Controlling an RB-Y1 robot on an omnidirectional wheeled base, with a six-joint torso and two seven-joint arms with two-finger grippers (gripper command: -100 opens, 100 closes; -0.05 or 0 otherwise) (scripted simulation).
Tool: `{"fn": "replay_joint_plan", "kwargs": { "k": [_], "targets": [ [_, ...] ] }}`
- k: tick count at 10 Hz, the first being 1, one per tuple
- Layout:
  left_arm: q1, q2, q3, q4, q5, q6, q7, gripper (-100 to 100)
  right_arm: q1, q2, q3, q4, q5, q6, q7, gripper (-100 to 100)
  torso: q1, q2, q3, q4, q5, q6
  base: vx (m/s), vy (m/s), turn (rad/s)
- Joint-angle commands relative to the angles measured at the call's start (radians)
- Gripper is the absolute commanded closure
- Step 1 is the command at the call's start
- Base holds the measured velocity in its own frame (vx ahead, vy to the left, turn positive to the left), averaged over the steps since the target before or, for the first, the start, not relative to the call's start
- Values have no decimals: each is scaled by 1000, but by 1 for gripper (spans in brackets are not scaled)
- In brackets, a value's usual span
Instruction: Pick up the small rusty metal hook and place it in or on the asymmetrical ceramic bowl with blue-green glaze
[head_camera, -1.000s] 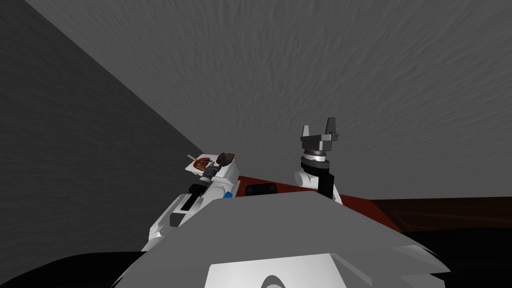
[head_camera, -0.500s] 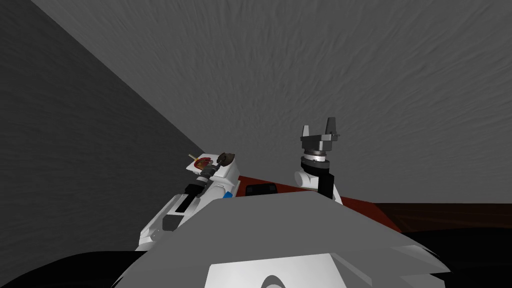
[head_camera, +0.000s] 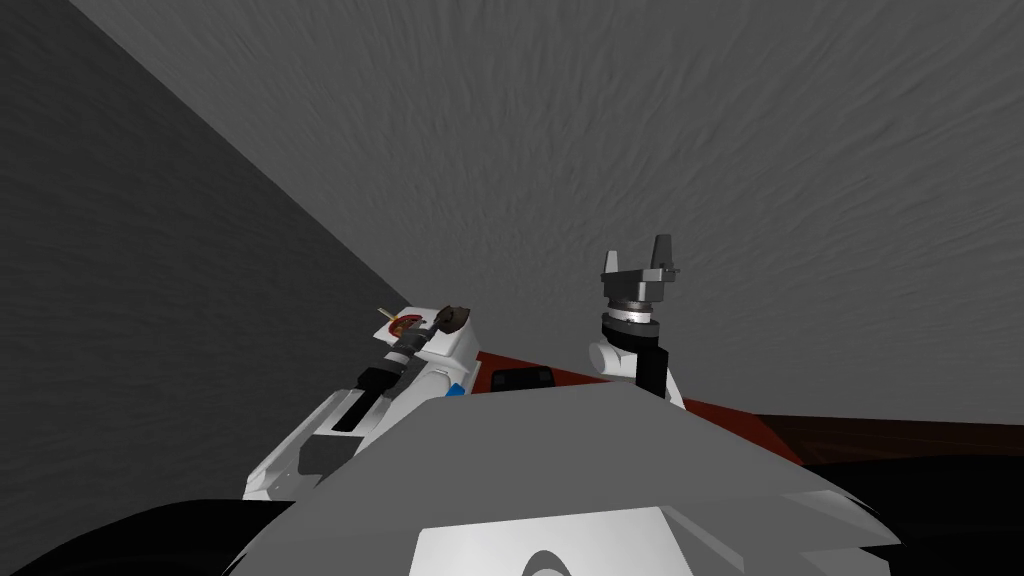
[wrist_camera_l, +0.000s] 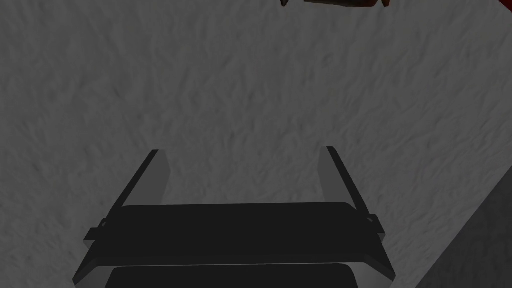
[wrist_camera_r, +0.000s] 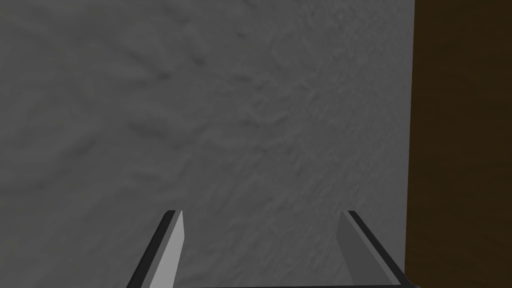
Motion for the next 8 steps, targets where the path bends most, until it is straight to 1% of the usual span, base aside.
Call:
{"fn": "replay_joint_plan", "kwargs": {
  "k": [1,2,3,8],
  "targets": [
    [19,22,11,-33,10,13,15,-100,0,0,0,0,0,0,0,0,0,0,0,0,0,0,22,-13,38],
    [14,13,7,-22,6,7,8,-100,0,0,0,0,0,0,0,0,0,0,0,0,0,0,10,-6,8],
    [15,14,8,-25,6,9,10,0,0,0,0,0,0,0,0,0,0,0,0,0,0,0,0,0,0],
    [15,14,8,-24,6,9,10,0,0,0,0,0,0,0,0,0,1,1,1,0,0,0,0,0,0]
  ]
}}
